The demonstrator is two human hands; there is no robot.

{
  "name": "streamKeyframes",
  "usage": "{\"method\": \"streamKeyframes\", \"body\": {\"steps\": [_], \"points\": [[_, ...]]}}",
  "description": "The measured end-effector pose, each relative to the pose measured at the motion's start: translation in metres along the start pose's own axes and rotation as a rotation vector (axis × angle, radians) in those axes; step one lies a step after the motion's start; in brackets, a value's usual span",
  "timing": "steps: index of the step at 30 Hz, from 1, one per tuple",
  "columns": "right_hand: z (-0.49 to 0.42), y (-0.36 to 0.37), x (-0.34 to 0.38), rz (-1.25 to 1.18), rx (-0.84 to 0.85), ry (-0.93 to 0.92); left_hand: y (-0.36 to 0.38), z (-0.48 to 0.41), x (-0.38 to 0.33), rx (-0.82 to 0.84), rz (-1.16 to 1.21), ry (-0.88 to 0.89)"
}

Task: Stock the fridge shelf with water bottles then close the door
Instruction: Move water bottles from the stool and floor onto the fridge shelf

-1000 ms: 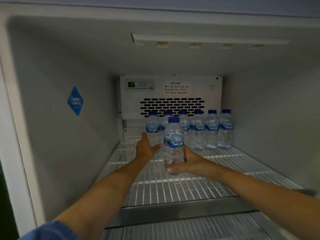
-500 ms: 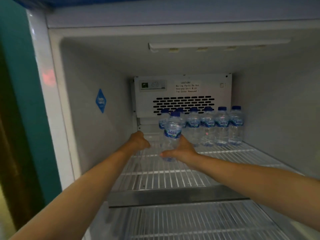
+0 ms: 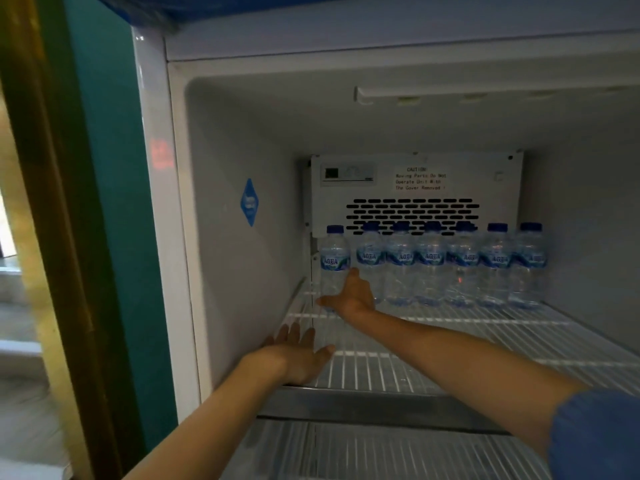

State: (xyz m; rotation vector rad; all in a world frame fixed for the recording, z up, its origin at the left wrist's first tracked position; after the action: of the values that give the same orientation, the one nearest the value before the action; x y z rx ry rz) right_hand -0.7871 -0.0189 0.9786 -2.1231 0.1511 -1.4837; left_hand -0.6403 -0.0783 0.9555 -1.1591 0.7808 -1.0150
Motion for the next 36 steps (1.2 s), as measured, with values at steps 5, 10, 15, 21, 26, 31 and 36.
{"method": "streamKeyframes", "body": {"steps": [5,10,15,21,26,31,36], "points": [[-0.001,0.007,-0.003,0.106,-0.130,-0.050,-0.002,0.006,-0.003,-0.030,-0.034,0.020],[-0.001,0.009,-0.003,0.142,-0.193,-0.094,-0.005,0.010,-0.005,-0.098,0.053,0.081],[-0.003,0.009,-0.003,0.190,-0.226,-0.110,-0.004,0.012,-0.006,-0.038,0.046,0.100],[-0.007,0.010,-0.003,0.228,-0.241,-0.094,-0.003,0.011,-0.006,-0.031,0.011,0.120],[-0.008,0.012,-0.003,0.237,-0.251,-0.113,-0.004,0.011,-0.007,-0.047,0.032,0.125],[0.000,0.004,-0.005,0.125,-0.185,-0.082,-0.023,0.010,-0.009,-0.162,0.258,0.072],[0.047,-0.025,-0.013,0.219,0.189,-0.171,-0.087,-0.024,-0.024,-0.443,0.684,0.054]]}}
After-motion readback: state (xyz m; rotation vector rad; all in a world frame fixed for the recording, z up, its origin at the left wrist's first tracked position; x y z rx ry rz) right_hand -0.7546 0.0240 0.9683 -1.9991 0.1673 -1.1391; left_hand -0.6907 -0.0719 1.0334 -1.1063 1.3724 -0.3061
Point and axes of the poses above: each hand's wrist, its own z-axis away from the middle knuckle, its own y-axis out of the palm, x = y × z, the point moved 3 cm from there along -z, towards the middle knuckle, and after that the axes turned 7 degrees about -z, right-handed, at the moved point
